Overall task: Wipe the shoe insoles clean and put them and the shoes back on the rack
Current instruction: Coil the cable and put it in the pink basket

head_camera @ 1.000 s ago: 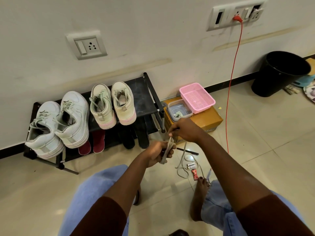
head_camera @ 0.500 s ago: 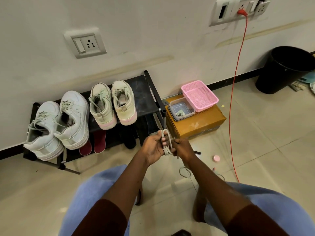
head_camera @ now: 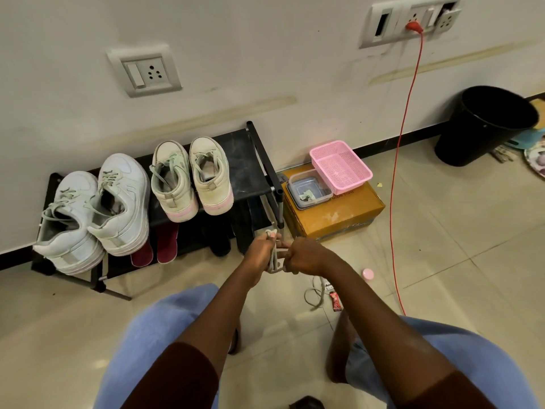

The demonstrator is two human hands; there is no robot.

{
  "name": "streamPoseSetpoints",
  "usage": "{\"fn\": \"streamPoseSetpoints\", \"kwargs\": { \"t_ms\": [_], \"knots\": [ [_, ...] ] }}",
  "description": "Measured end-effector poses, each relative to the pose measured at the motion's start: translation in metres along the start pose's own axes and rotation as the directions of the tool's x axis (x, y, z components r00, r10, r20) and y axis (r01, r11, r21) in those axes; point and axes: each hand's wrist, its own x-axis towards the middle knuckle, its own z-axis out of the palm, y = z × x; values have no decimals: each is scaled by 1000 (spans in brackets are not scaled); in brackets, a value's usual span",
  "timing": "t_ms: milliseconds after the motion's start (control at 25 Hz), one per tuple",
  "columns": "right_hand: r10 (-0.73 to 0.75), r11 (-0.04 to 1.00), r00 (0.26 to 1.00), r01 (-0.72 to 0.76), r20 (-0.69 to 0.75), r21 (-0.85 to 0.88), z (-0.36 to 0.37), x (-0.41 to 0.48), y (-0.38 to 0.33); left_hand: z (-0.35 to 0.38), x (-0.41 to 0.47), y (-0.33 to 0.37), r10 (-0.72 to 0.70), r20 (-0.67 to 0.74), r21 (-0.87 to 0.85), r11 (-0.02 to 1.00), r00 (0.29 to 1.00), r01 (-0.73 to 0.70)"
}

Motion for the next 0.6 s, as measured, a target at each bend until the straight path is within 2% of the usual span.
{"fn": "streamPoseSetpoints", "kwargs": {
  "t_ms": [80,160,240,360,440,520,600],
  "knots": [
    [-23,1000,999,23,-26,2,-19,3,-1,2,-5,1,-54,49,99,994,997,49],
    [-52,997,994,57,-98,45,-34,9,3,2,-8,0,-7,136,216,976,991,-23],
    [-84,986,980,108,-182,129,-41,16,9,1,-9,1,27,177,250,966,984,-72],
    [-75,941,949,169,-305,294,-33,27,21,-3,-7,1,27,216,86,995,976,-47],
    [-13,886,930,182,-369,428,-22,33,29,-3,-7,2,23,275,-10,1000,961,-21],
    [85,771,919,184,-385,609,-10,37,35,-4,-5,2,24,295,-79,997,955,-1],
    [173,646,929,144,-327,749,6,37,36,-7,-2,2,47,282,-199,980,958,11]
  ]
}}
